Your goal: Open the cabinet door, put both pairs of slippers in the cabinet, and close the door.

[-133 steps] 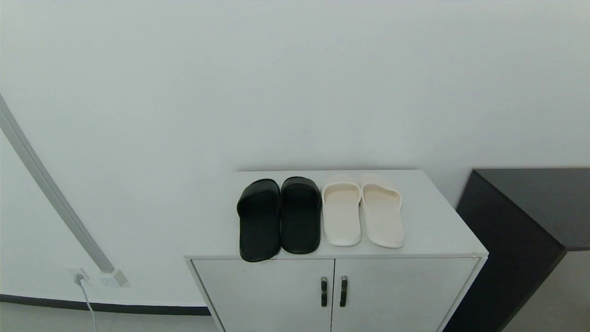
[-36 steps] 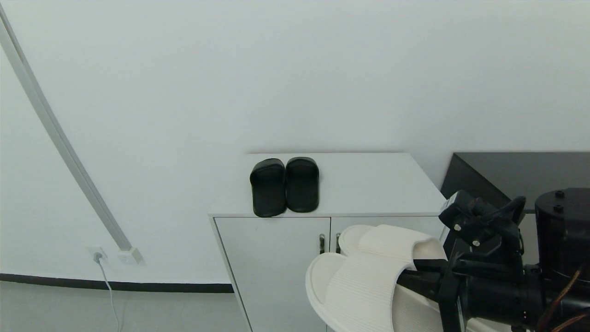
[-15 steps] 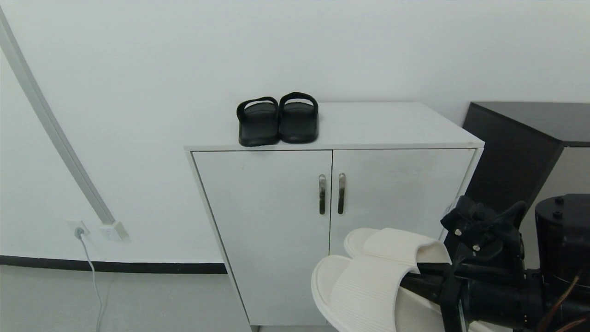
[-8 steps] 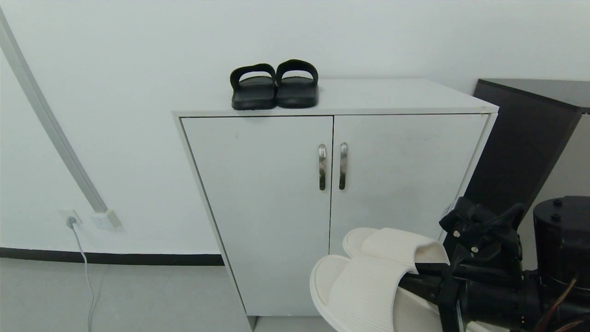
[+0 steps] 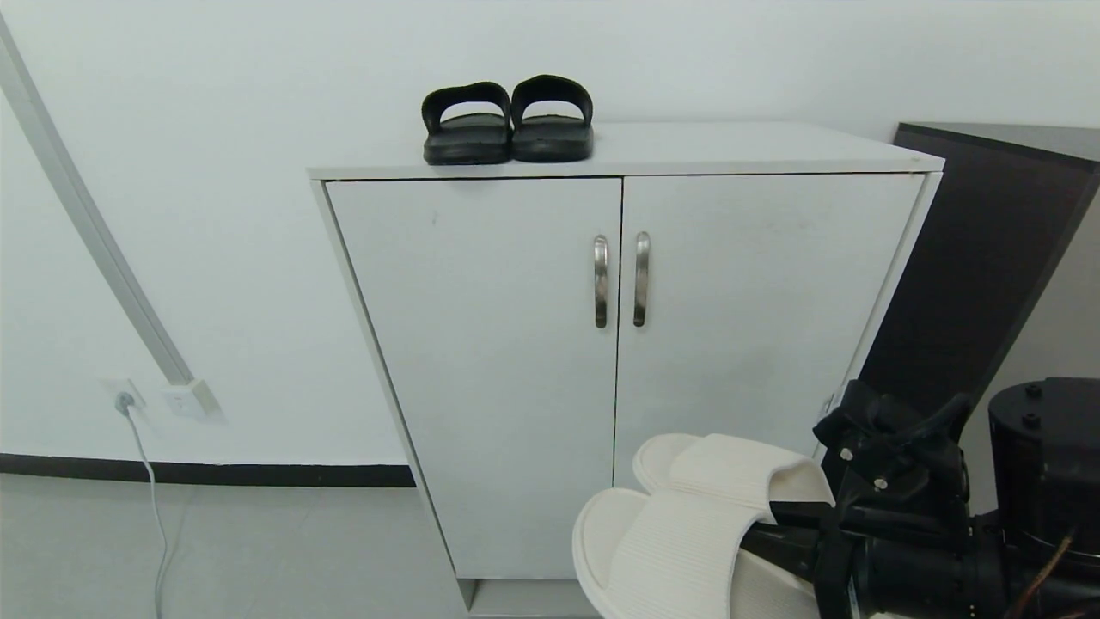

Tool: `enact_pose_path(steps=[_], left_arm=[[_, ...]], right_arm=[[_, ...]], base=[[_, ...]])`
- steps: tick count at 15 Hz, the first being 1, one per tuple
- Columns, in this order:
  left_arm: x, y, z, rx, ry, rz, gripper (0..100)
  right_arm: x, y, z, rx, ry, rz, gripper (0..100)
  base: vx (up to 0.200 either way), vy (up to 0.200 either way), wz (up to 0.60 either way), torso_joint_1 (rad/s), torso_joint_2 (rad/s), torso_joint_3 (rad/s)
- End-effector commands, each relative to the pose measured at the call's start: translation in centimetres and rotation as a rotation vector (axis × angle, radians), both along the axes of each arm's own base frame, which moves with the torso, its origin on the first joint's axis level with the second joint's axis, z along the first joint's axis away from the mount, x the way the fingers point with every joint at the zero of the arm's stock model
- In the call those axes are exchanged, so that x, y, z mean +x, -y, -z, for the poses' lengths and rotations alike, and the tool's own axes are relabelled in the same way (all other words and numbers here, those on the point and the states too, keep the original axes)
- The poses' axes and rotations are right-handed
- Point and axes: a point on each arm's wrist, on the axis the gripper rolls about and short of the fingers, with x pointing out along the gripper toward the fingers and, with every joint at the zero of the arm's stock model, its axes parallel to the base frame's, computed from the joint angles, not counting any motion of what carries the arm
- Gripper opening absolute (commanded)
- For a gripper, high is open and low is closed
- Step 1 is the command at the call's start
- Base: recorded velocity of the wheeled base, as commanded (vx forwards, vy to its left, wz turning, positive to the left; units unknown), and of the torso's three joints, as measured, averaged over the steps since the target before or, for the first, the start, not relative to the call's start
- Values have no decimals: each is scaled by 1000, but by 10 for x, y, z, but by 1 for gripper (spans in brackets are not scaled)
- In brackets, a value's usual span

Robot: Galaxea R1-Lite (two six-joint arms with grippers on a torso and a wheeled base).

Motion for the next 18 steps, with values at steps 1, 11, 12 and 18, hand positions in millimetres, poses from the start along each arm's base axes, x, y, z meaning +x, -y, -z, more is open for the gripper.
enact_pose_path(steps=[1,11,12,18], left_arm=[[0,0,0,0,-2,0,100],[32,6,-79,16,-73,263,100],[40,7,-85,14,-74,306,100],[105,15,-110,8,-74,461,100]], right_arm=[[0,0,1,-3,-3,-2,0],[2,-2,9,-5,4,-6,0],[2,-3,10,-4,6,-6,0],[1,-5,12,-3,7,-20,0]], base=[[0,0,0,0,0,0],[0,0,0,-1,53,34],[0,0,0,0,0,0],[0,0,0,0,0,0]])
